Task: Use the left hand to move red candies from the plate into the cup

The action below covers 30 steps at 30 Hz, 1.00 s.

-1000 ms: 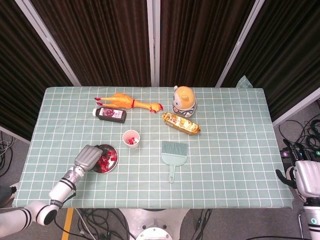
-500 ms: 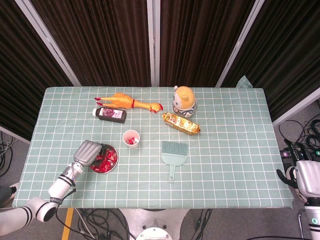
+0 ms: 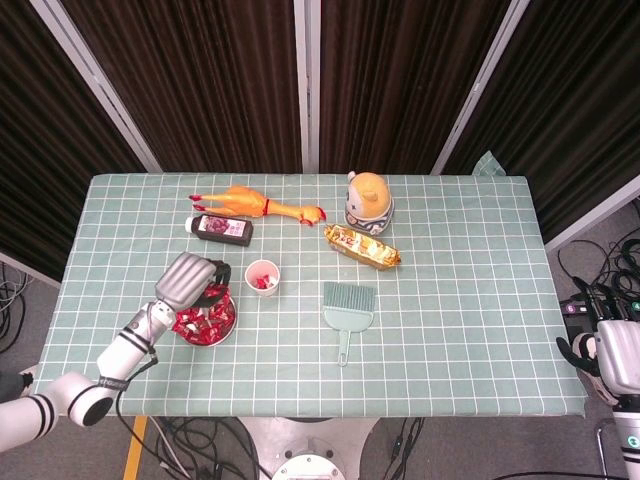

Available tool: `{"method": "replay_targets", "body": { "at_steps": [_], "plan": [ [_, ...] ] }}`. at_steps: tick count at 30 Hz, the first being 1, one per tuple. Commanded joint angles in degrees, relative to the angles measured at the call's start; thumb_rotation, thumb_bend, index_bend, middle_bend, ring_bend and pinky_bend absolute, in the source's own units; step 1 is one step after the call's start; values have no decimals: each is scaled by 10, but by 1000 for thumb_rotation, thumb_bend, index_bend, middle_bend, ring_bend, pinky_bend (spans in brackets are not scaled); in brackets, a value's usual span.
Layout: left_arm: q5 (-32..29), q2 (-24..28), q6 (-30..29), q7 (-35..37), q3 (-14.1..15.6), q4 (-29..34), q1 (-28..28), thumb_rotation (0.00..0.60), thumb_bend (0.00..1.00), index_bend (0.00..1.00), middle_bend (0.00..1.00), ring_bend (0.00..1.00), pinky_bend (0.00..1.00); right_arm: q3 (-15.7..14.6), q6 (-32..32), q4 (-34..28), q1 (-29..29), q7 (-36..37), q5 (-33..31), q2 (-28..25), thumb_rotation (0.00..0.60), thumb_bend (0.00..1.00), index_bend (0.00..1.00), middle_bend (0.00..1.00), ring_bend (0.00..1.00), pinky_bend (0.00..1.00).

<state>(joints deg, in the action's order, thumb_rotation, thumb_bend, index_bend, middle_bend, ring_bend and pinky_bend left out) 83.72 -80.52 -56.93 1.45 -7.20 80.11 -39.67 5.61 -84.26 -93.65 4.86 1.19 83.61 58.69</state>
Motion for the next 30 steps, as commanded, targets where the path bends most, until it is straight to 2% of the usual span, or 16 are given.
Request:
{"method": "replay_targets", "body": {
  "at_steps": [1, 7, 10, 19, 30],
  "plan": [
    [-13, 2, 31, -10, -28, 12, -36, 600, 532, 709, 700, 680, 1000, 3, -3, -2, 0, -3, -2, -3, 600, 191, 79, 285, 103, 253],
    [-49, -35, 79, -47, -54, -17, -87, 600, 532, 709, 699, 679, 1000, 10, -10, -8, -1, -8, -8, -13, 600, 191, 79, 285, 103, 253],
    [-63, -55, 97, -70, -58, -45, -107, 600, 532, 709, 699, 679, 1000, 11, -9, -10, -2, -9, -13, -14, 600, 191, 79, 285, 103, 253],
    [-91, -86, 111, -155, -45, -89, -130, 600, 531, 708, 694, 677, 1000, 12, -6, -10, -2, -9, -16, -15, 600, 191, 79, 285, 103, 253],
    [-119, -99, 110, -208, -35, -94, -137, 600, 516, 680, 674, 673, 1000, 10, -6, -10, -2, -9, -14, -12, 600, 191, 79, 286, 102, 253]
  ]
}}
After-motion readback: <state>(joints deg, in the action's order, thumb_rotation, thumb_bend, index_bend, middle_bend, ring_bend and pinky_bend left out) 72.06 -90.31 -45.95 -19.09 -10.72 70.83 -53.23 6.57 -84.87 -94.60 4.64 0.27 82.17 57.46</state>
